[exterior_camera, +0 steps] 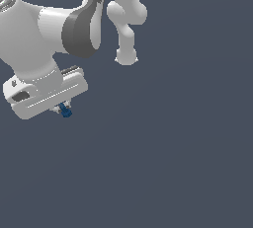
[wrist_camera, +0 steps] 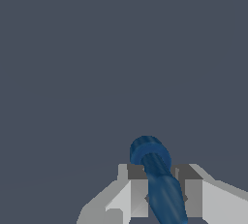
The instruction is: Pick up the object and move it to a goal position.
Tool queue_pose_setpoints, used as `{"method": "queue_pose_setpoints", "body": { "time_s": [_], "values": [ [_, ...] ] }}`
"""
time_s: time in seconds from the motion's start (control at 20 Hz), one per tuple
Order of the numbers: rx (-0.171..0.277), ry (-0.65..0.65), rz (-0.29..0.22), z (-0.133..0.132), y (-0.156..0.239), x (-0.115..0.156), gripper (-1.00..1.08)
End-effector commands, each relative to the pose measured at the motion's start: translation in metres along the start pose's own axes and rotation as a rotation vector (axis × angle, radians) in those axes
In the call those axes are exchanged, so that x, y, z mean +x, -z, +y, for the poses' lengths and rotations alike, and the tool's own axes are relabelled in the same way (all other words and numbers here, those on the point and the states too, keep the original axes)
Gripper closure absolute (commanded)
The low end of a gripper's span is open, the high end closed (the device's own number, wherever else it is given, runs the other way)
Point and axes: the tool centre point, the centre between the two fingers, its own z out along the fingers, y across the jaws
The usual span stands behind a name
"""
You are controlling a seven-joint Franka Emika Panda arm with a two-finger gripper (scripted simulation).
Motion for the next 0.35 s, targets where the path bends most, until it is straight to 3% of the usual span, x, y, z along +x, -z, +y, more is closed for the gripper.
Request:
{"method": "queue_pose_setpoints", "body": {
  "time_s": [0.0, 0.3],
  "values": [
    [0.001, 0.002, 0.000, 0.0062, 0.0067, -0.0039, 1.08],
    [0.001, 0.002, 0.000, 0.0116, 0.0117, -0.0068, 1.08]
  ]
}}
